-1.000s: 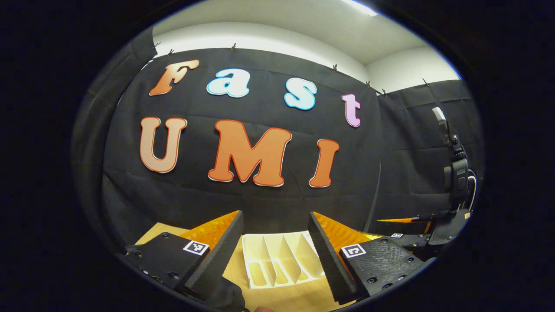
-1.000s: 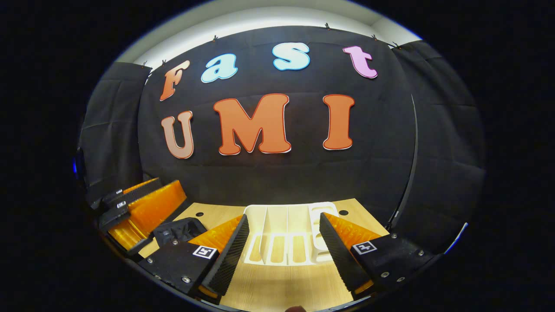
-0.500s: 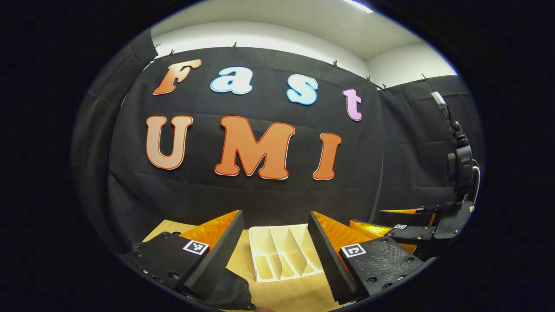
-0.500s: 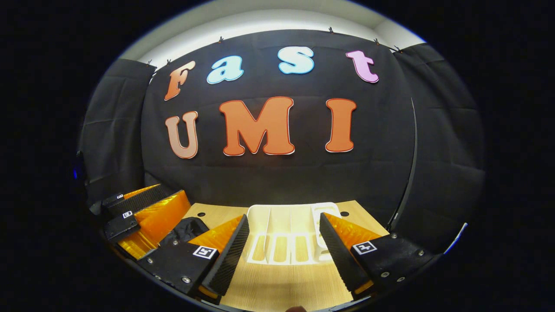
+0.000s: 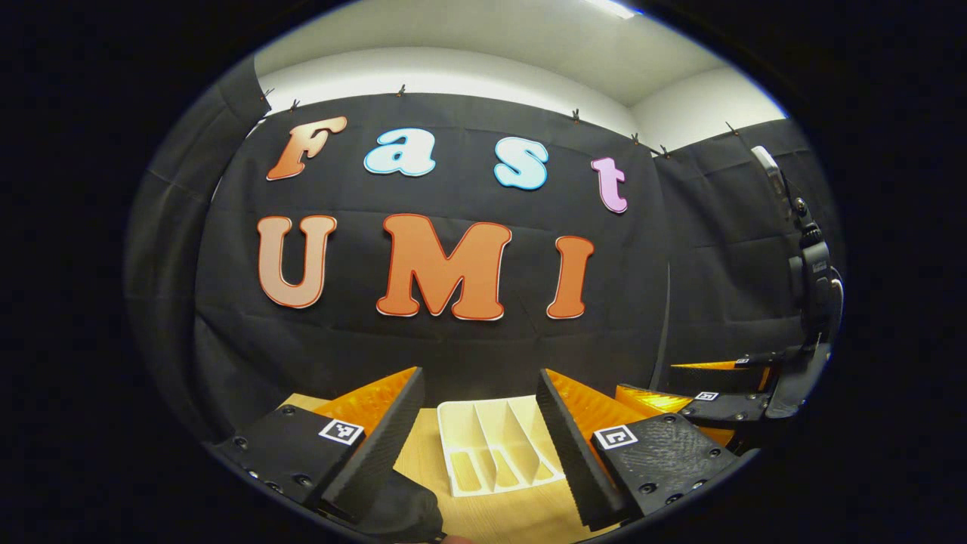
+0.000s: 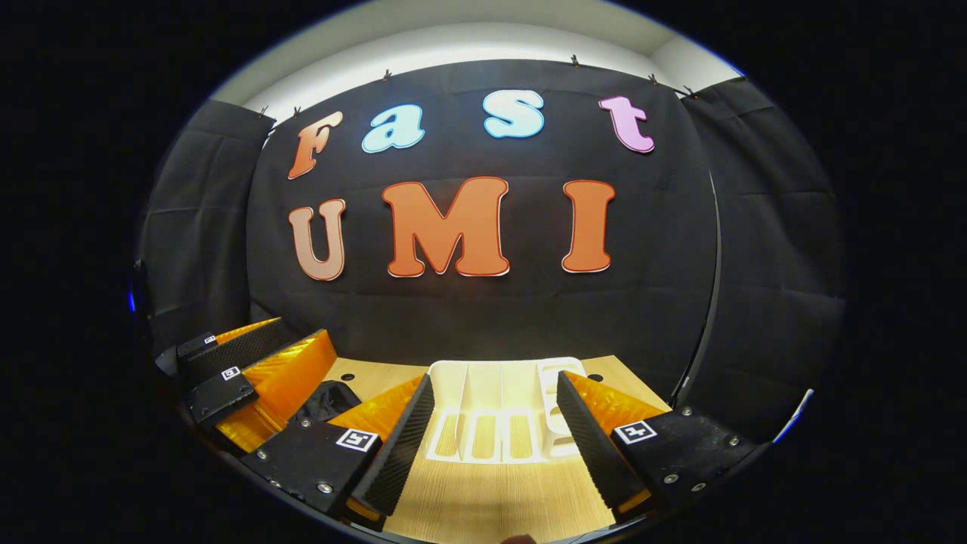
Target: Open the schoolbag, grab two books from the bookshelf and put them into the schoolbag.
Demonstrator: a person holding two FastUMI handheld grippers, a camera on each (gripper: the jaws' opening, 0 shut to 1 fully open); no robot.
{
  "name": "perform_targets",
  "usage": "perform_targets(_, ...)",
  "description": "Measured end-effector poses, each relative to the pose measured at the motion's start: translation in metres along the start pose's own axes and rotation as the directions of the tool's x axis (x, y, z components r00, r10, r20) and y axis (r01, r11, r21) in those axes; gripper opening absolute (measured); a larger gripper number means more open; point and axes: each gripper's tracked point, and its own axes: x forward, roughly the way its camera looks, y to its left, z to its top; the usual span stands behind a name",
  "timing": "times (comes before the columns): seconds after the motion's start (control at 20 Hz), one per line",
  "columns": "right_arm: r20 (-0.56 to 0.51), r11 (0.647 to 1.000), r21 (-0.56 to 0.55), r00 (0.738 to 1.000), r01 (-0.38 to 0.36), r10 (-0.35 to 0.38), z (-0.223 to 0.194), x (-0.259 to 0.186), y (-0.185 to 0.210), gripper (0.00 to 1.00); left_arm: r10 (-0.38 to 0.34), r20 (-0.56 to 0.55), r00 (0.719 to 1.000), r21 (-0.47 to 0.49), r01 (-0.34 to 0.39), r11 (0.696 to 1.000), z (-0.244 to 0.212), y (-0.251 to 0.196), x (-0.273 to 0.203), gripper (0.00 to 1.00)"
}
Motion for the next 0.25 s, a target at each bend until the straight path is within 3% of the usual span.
perform_targets(0.1, 0.002, 1.0, -0.002, 1.0, 0.001, -0.001, 0.0001, 0.0004, -0.0008, 0.98, -0.001, 0.003, 1.0, 0.002, 0.001, 1.0, -0.0021, -0.0018, 0.0007, 0.95)
perform_targets(0.15, 0.0, 1.0, 0.0, 1.0, 0.001, -0.001, -0.0012, 0.0001, -0.001, 0.98, 0.002, -0.001, 1.0, 0.002, -0.002, 1.0, -0.004, -0.0026, 0.0005, 0.91)
perform_targets(0.25, 0.001, 1.0, 0.007, 1.0, 0.002, -0.002, -0.0022, -0.0013, -0.001, 0.97, 0.002, -0.002, 1.0, -0.002, -0.002, 1.0, -0.004, -0.0034, 0.0028, 0.95)
